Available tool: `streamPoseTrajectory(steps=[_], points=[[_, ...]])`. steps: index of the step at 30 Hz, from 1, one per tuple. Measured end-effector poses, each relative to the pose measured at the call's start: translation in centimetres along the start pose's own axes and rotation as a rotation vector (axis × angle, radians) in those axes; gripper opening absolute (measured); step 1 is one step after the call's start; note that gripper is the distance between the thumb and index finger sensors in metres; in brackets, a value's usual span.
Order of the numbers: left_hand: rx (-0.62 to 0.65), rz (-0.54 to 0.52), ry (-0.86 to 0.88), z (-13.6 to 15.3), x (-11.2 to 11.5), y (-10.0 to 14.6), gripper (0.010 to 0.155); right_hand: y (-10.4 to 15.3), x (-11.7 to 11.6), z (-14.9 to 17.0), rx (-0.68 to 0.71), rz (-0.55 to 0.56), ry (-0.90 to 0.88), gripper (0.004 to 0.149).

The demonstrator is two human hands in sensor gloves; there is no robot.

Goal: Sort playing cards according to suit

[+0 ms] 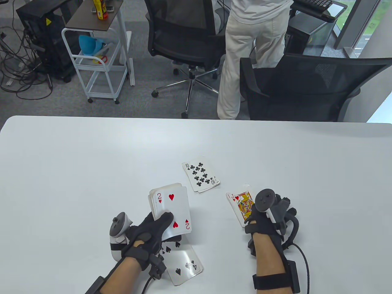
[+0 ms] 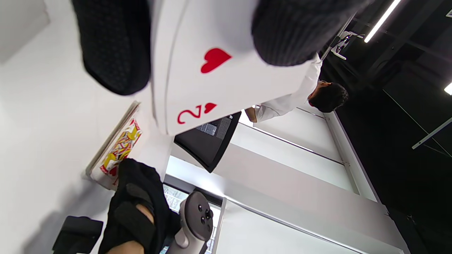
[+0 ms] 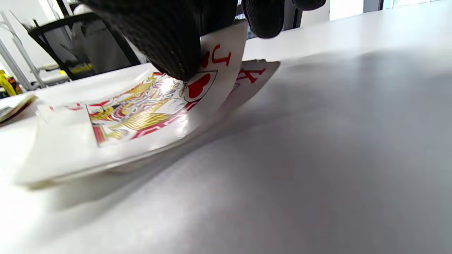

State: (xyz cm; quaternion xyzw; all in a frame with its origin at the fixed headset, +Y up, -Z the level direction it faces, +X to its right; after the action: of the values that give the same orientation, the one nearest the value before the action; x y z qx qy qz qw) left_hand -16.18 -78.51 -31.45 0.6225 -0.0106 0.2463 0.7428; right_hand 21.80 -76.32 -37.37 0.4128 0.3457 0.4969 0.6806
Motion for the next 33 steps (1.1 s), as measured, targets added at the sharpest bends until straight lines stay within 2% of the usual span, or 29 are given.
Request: streamPoseTrajectory(steps=[2, 6, 14, 18, 25, 33], points=[[0.003, 0.002, 0.001, -0.1, 0.0, 0.0, 0.061, 0.2, 0.1, -0.1, 0.004, 0.027, 0.000, 0.055], [0.003, 0.010, -0.017, 0.0, 0.2, 0.0, 0.060, 1.4, 1.0, -1.6, 0.097, 0.089, -0.053, 0.052], [0.009, -0.007, -0.020, -0.1, -0.2, 0.1, 0.060, 5.5, 3.0, -6.7, 0.417, 0.182, -0.321, 0.051], [0.006, -0.016, -0.024, -0.1, -0.4, 0.0, 0.060, 7.6, 3.4, -8.8, 0.544, 0.205, -0.385, 0.051], [0.003, -0.011, -0.039, 0.1, -0.4, 0.0, 0.060, 10.7, 3.6, -11.5, 0.704, 0.211, -0.472, 0.051], [0.009, -0.025, -0.039, -0.1, -0.5, 0.0, 0.061, 12.7, 2.1, -13.9, 0.813, 0.109, -0.469, 0.062]])
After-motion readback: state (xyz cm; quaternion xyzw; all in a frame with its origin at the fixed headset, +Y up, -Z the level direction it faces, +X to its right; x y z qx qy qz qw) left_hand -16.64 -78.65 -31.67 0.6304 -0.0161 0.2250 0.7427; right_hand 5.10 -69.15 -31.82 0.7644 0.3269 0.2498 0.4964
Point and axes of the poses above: the tracker on the back of each hand, its own z axis roughly to the little-finger side, its own y axis roughly from the fingertips to the wrist, x = y × z, the point moved 5 cm from there along -y, roughly from the wrist to the fingertips
